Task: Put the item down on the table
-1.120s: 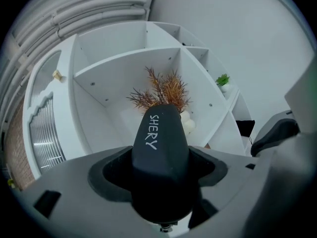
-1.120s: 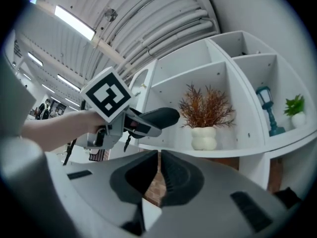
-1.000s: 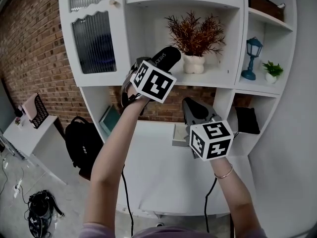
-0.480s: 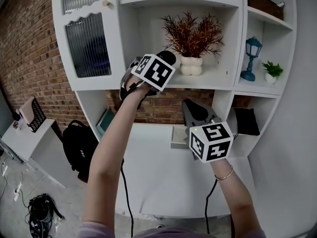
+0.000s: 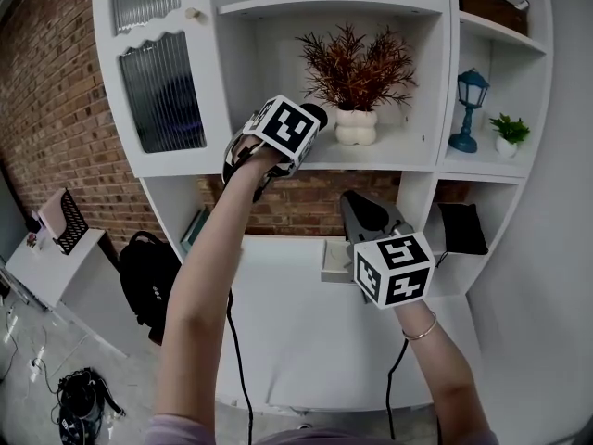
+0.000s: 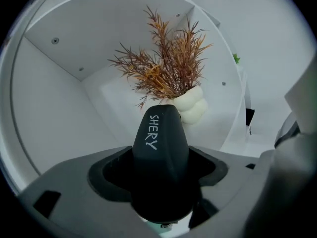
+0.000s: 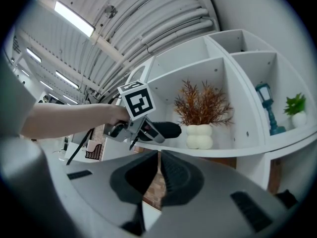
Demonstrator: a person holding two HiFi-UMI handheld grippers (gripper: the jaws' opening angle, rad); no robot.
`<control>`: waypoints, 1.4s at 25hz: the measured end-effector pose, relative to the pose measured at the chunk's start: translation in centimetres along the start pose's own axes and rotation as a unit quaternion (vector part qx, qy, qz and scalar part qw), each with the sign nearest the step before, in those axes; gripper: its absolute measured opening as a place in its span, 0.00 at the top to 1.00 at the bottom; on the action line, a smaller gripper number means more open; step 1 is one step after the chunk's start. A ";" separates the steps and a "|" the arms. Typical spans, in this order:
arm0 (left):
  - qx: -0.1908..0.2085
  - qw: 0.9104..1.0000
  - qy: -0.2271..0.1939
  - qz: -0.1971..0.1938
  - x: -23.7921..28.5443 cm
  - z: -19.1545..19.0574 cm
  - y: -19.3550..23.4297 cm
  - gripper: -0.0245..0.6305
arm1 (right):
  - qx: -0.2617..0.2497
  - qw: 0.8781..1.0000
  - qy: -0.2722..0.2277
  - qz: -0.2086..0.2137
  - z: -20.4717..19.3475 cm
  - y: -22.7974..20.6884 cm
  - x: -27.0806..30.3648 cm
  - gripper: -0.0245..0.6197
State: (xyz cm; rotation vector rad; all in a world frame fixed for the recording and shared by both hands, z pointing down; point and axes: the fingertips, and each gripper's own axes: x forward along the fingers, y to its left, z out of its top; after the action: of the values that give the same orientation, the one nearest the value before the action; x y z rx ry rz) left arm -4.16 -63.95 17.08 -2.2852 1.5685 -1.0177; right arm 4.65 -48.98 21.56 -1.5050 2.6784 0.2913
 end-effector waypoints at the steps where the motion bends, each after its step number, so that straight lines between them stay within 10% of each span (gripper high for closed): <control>1: -0.003 1.000 0.005 -0.009 0.1 -0.2 -0.3 0.44 | 0.000 1.000 0.000 0.000 0.0 0.0 0.0 0.95; 18: -0.065 0.997 -0.028 -0.035 1.9 -0.2 -0.6 0.43 | 0.008 1.000 0.008 -0.008 -0.6 -1.3 -0.4 0.95; 35: -0.142 0.976 -0.158 0.042 -2.3 1.0 1.6 0.42 | 0.020 1.000 0.002 -0.006 0.0 -0.5 -1.6 0.95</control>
State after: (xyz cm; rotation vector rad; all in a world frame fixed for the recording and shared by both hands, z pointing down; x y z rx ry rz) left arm -5.20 -62.82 14.60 -2.3861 1.7407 -0.3997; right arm 5.96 -47.86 21.70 -1.5111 2.6613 0.2330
